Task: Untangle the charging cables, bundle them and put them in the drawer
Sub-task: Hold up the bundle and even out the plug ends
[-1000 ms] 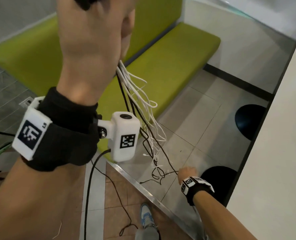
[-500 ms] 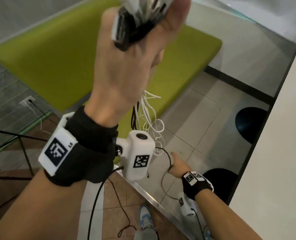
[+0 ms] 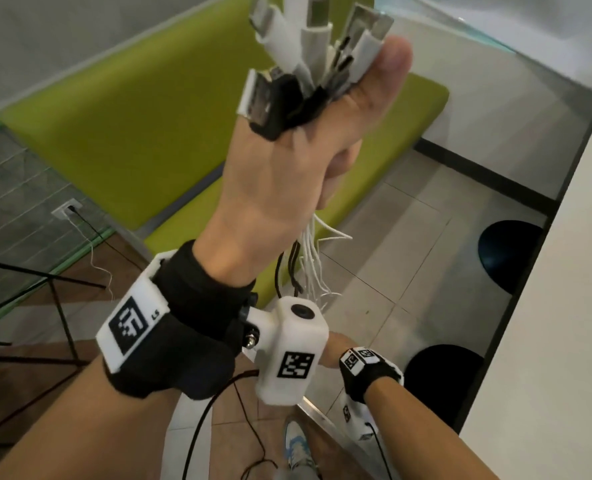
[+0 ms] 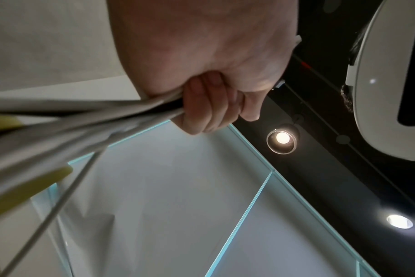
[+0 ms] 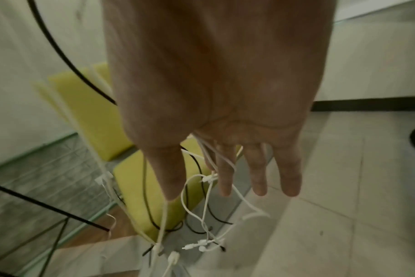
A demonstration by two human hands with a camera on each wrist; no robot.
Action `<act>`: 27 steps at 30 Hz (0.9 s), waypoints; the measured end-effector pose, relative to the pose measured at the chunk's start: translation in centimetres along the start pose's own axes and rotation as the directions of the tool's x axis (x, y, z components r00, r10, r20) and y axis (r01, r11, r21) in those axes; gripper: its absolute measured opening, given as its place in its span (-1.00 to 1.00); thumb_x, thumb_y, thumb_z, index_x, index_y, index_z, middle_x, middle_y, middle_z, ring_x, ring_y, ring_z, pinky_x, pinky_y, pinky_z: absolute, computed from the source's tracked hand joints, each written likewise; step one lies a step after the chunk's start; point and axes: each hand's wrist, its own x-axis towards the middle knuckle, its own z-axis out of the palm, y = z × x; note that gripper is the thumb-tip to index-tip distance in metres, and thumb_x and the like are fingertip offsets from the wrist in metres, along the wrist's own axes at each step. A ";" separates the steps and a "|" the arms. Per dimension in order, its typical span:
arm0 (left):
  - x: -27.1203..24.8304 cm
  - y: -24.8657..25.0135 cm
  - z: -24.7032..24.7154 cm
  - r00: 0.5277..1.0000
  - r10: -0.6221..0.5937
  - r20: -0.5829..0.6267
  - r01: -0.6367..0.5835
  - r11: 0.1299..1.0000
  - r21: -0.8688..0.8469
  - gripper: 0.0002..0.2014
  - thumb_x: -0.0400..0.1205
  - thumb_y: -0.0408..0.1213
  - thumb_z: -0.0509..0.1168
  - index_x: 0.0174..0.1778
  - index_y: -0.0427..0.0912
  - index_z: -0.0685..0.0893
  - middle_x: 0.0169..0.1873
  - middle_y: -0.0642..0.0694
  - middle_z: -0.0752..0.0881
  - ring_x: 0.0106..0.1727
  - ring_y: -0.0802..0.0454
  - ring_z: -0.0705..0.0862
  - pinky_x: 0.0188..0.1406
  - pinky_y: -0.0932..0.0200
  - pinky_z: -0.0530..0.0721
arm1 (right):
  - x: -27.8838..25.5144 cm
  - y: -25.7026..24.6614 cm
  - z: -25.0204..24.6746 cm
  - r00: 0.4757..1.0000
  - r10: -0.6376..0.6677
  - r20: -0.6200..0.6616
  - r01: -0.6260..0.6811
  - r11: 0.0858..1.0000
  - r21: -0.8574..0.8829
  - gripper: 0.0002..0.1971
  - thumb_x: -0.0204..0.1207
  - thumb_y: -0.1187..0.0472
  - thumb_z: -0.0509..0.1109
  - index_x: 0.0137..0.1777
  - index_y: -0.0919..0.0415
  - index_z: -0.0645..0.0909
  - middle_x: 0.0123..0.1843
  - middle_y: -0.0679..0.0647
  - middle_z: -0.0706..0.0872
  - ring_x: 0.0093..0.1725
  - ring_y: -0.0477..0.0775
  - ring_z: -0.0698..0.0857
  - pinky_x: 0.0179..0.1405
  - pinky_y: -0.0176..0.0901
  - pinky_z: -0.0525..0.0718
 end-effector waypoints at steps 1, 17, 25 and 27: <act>0.0 -0.4 -0.2 1.000 0.013 -0.013 -0.013 1.000 0.011 -0.50 0.73 -0.30 0.12 -0.59 0.06 0.34 -0.69 0.07 0.18 -0.75 0.09 0.14 -0.66 0.37 0.14 | 0.1 0.8 -0.2 0.999 0.038 0.009 -0.038 0.999 0.006 -0.31 0.57 0.10 0.39 0.65 0.15 0.19 0.45 0.20 0.59 0.37 0.23 0.61 0.25 -0.04 0.56; -0.6 -1.7 1.0 0.999 -0.041 -0.033 0.044 0.997 0.070 -0.63 0.62 -0.08 0.23 -0.55 0.14 0.45 -0.64 0.10 0.23 -0.67 0.14 0.20 -0.63 0.32 0.17 | -9.7 -2.6 -7.3 0.663 -0.316 -0.679 0.605 0.760 0.237 -0.56 0.44 0.29 0.51 0.31 0.06 0.57 -0.09 -0.16 0.68 -0.10 -0.29 0.67 -0.02 -0.45 0.65; -0.8 -2.4 1.3 0.997 -0.066 -0.031 0.069 0.994 0.084 -0.60 0.65 -0.09 0.22 -0.51 0.02 0.31 -0.62 0.03 0.18 -0.65 0.09 0.15 -0.62 0.31 0.16 | -9.4 -2.2 -8.1 0.901 -0.369 -0.227 0.403 0.906 0.130 -0.53 0.57 0.34 0.32 0.48 0.08 0.46 0.26 0.04 0.69 0.23 0.03 0.67 0.35 -0.05 0.62; -0.9 -2.4 1.0 0.997 -0.060 -0.044 0.064 0.994 0.093 -0.59 0.65 -0.09 0.21 -0.50 -0.02 0.27 -0.60 -0.10 0.13 -0.63 0.01 0.12 -0.61 0.26 0.14 | -8.8 -0.7 -8.5 0.990 -0.089 -0.112 0.085 0.996 -0.037 -0.37 0.58 0.40 0.16 0.65 0.07 0.23 0.50 0.18 0.54 0.45 0.21 0.54 0.45 0.05 0.51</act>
